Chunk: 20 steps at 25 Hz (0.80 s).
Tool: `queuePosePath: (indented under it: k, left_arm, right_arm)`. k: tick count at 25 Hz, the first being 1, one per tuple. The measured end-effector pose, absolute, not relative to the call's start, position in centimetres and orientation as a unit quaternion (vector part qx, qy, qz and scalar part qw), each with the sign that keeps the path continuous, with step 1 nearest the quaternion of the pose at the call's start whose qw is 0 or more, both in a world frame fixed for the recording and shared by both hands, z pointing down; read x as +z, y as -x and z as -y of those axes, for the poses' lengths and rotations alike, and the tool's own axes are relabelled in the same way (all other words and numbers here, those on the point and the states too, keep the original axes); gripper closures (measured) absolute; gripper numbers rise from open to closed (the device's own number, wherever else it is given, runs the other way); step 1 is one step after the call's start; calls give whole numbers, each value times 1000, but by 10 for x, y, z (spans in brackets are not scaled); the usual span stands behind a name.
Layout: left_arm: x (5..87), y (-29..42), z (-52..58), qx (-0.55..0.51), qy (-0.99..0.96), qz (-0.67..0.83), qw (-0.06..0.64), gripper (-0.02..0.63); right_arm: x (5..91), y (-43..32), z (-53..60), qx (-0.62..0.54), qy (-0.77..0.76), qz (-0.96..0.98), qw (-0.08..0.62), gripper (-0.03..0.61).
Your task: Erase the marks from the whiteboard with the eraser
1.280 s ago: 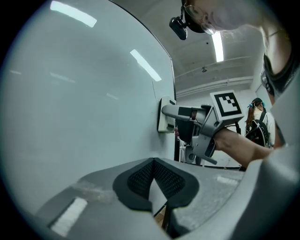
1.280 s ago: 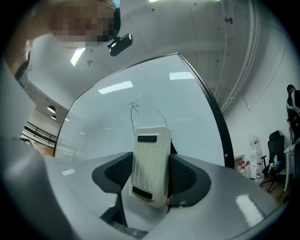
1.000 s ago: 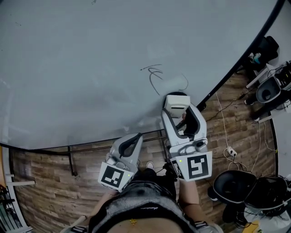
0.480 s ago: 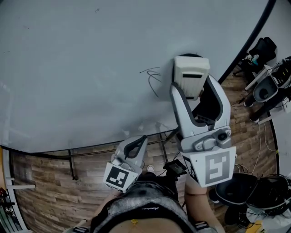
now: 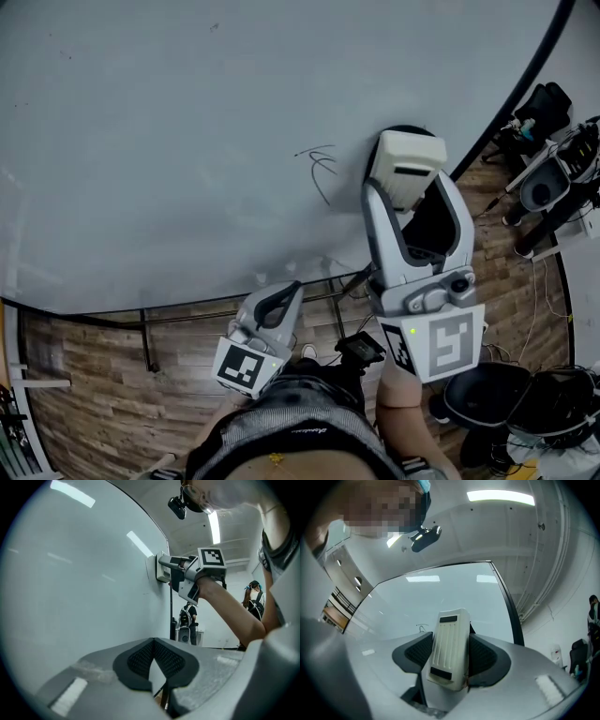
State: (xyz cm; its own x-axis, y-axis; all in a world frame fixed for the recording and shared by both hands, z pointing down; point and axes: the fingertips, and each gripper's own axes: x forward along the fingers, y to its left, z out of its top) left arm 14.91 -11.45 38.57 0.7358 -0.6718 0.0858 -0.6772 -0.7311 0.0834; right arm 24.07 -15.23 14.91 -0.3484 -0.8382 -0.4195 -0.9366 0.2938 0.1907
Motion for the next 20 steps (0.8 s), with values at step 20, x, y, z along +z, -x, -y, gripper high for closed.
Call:
queuePosePath:
  k: [20]
  left_arm:
    - [396, -162, 104, 45, -939, 334, 64, 615]
  right_arm:
    - [244, -249, 152, 110, 577, -804, 92, 331]
